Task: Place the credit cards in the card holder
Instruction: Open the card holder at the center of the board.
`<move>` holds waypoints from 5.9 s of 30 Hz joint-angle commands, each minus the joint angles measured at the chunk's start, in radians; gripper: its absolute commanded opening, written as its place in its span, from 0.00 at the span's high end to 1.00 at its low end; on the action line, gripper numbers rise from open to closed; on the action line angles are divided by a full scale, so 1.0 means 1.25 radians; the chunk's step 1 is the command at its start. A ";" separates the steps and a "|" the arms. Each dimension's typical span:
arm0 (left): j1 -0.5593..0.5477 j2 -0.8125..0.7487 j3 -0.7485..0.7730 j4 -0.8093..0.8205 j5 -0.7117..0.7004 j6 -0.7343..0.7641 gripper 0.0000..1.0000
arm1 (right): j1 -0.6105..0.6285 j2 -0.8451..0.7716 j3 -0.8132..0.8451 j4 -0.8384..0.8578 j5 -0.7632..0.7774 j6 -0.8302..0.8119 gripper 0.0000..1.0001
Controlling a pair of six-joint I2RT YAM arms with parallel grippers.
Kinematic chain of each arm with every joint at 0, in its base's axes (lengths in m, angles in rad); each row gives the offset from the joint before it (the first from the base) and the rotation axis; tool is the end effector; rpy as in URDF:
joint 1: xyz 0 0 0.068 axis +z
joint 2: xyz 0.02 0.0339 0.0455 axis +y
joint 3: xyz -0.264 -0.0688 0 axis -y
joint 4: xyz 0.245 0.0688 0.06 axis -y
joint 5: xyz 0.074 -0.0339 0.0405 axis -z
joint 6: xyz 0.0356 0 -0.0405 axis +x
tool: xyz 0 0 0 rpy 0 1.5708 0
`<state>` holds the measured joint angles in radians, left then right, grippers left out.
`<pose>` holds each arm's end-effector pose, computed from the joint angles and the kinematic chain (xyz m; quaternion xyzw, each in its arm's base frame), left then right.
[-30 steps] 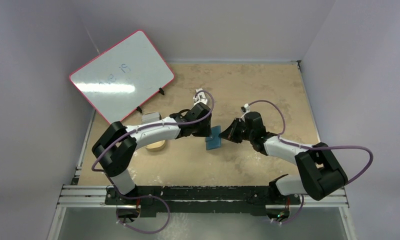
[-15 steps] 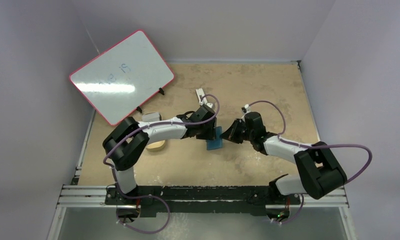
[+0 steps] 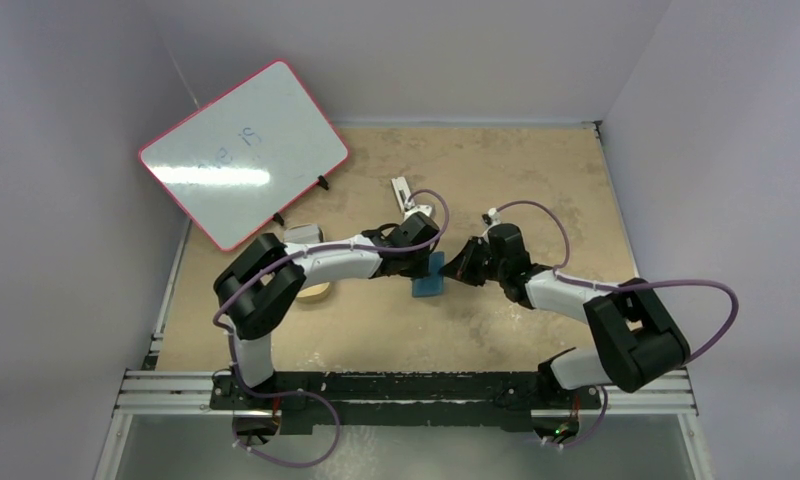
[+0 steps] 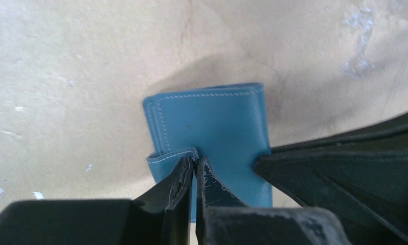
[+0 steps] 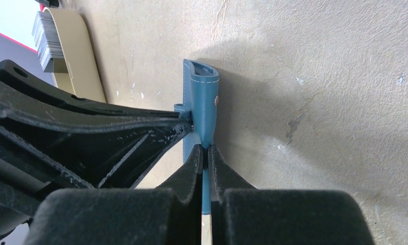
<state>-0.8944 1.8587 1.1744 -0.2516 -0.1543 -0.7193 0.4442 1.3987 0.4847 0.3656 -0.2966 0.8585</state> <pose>0.2468 -0.2987 0.1704 0.0589 0.9457 -0.1741 0.2682 0.2340 0.1229 0.1599 0.1067 0.8590 0.3958 0.3067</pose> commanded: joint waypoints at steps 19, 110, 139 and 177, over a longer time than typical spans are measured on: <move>0.015 -0.260 -0.087 -0.041 -0.015 -0.029 1.00 | 0.001 -0.024 0.106 -0.189 0.119 -0.127 0.49; 0.014 -0.359 -0.142 -0.038 0.012 -0.075 1.00 | 0.136 -0.180 0.254 -0.332 0.118 -0.070 0.68; 0.014 -0.368 -0.165 -0.029 -0.003 -0.082 1.00 | 0.195 0.081 0.308 -0.359 0.230 -0.098 0.48; 0.015 -0.365 -0.198 -0.058 -0.074 -0.067 1.00 | 0.196 0.023 0.305 -0.577 0.461 -0.076 0.44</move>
<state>-0.8818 1.4319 0.9455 -0.3515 -0.2226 -0.8082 0.6865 1.4460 0.8398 -0.3126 0.2230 0.7521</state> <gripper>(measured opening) 0.019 0.559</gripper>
